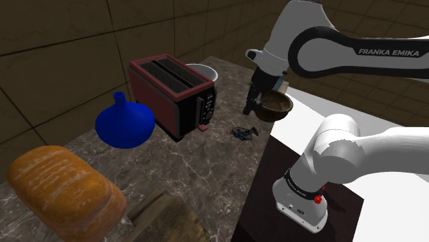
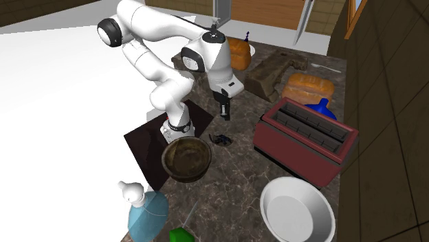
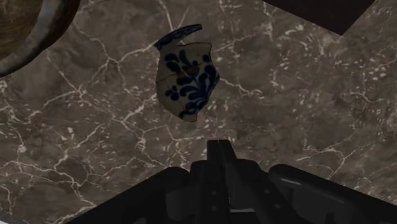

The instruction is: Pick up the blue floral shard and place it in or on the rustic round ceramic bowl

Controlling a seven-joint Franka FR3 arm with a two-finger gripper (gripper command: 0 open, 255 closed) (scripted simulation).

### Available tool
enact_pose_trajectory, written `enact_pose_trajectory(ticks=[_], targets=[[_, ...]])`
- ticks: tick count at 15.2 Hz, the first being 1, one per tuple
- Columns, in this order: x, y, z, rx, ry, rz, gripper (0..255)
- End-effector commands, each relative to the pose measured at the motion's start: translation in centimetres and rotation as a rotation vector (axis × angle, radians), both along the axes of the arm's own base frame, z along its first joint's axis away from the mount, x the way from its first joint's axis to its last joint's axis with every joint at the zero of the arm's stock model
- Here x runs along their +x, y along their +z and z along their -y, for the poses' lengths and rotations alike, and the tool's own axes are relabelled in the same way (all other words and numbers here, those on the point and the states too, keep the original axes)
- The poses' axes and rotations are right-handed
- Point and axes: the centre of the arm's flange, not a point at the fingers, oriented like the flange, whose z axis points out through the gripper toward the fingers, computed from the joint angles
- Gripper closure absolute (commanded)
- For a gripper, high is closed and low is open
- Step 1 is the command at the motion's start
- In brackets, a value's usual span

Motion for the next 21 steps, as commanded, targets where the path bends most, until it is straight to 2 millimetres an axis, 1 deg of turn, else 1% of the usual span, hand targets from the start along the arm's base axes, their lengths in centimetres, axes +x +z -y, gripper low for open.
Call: enact_pose_trajectory(ticks=[1, 2, 3, 7, 10, 18, 19, 21], targets=[[0.0, 0.0, 0.0, 0.0, 0.0, 0.0, 255], [0.0, 0.0, 0.0, 0.0, 0.0, 0.0, 255], [0.0, 0.0, 0.0, 0.0, 0.0, 0.0, 0], [0.4, -4.8, -0.3, -0.115, 0.038, -0.066, 0], [0.4, -8.4, -0.1, -0.202, 0.067, -0.116, 0], [0.4, -12.7, 0.2, -0.215, 0.072, -0.123, 0], [0.3, -13.0, 0.3, -0.215, 0.072, -0.123, 0], [0.3, -13.0, 0.3, -0.215, 0.072, -0.123, 0]])
